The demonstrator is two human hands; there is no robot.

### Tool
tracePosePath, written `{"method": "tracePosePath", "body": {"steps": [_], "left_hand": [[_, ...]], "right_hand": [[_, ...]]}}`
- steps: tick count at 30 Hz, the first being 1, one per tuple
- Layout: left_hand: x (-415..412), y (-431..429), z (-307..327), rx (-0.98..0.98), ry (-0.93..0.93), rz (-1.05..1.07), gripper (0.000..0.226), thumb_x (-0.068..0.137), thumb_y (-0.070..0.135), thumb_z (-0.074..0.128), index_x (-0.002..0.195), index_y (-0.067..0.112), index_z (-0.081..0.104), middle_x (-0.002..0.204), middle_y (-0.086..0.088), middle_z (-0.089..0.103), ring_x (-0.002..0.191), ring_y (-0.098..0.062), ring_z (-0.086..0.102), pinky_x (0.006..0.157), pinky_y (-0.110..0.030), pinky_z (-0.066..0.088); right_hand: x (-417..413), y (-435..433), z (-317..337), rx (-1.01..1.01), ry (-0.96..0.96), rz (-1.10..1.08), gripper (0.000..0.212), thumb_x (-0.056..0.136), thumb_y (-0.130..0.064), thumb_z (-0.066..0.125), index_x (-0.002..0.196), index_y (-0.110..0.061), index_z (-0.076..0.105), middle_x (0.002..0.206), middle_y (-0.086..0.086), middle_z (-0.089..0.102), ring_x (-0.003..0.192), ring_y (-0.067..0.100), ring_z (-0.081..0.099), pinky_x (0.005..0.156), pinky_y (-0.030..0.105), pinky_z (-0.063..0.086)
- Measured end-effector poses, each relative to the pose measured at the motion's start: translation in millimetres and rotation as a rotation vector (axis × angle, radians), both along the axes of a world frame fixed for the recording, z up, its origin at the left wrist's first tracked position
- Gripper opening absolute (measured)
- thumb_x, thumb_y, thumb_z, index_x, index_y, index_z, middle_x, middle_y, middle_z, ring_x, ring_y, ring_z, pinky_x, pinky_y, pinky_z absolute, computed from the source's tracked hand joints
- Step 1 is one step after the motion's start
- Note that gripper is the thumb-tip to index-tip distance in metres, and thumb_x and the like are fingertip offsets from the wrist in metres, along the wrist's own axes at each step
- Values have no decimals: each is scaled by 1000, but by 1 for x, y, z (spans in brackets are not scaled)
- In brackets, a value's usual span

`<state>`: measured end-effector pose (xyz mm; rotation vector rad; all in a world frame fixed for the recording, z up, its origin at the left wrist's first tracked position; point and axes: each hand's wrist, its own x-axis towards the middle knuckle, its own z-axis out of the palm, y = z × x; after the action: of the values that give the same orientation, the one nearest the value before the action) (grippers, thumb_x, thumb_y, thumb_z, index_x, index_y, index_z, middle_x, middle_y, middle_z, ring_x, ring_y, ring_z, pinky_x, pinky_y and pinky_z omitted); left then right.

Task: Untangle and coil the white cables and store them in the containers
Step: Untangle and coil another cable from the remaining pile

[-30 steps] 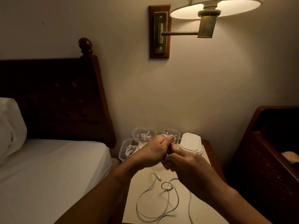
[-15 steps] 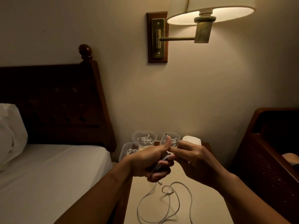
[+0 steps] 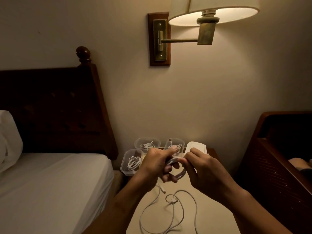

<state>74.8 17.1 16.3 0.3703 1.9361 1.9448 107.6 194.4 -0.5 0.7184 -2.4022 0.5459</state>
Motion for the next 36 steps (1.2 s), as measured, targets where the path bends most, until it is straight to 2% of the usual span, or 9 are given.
{"method": "tracePosePath", "body": {"steps": [6,9,12,17,20,22,27,32,36], "left_hand": [[-8,-20,-2,137,-67,-354,32,106,28,48,110,3,67,71,-5,50,69,-25,54,71,-26,56],[-7,-16,-3,46,28,-312,31,106,32,47,107,9,67,71,-5,45,77,-30,49,68,-23,54],[-5,-7,-5,-62,123,-214,29,108,29,43,99,10,64,75,-9,40,66,-15,44,70,-27,53],[-5,-13,0,-56,47,-219,30,110,21,38,90,11,58,72,-1,43,63,-12,44,61,-24,51],[-4,-15,2,-27,19,-245,30,109,23,39,88,12,57,70,0,43,62,-12,45,59,-23,49],[-1,-13,5,-22,33,-265,30,109,23,39,88,11,57,69,2,43,61,-11,45,59,-23,49],[-1,-10,13,-29,87,-251,28,110,20,38,90,9,56,69,3,44,59,-8,44,58,-23,48],[-3,-9,12,-116,157,-228,26,110,20,38,98,7,56,78,-8,40,61,-8,43,58,-23,48],[-5,-9,10,-170,186,-203,27,111,20,38,98,6,57,80,-12,40,61,-10,44,57,-23,49]], "right_hand": [[2,4,0,-363,-118,-38,26,96,-8,63,82,-29,58,75,-17,55,75,8,58,57,10,42],[4,1,1,-525,-172,-42,27,98,-11,61,80,-31,61,73,-10,61,75,12,61,59,13,46],[3,3,1,-615,-313,2,20,100,-23,56,83,-25,68,75,-11,63,74,10,60,61,15,45],[1,24,-3,-438,-463,161,27,100,-22,44,106,-15,69,93,-18,55,91,11,53,73,17,44],[-8,35,-14,112,-62,-58,18,94,-17,62,109,-26,68,111,-14,54,111,11,46,81,29,44],[-16,36,-16,180,63,-164,22,85,-12,74,99,-28,70,107,-5,59,107,19,48,77,35,42],[-13,20,-10,-697,-362,6,16,99,-19,59,95,-24,74,87,-3,68,82,21,63,70,39,56],[-6,2,1,-1179,-611,120,20,97,-8,57,97,-4,77,89,15,75,81,33,69,66,37,56],[-7,-2,3,-1327,-720,139,17,94,-1,59,103,-2,73,96,18,74,86,32,70,75,42,58]]}}
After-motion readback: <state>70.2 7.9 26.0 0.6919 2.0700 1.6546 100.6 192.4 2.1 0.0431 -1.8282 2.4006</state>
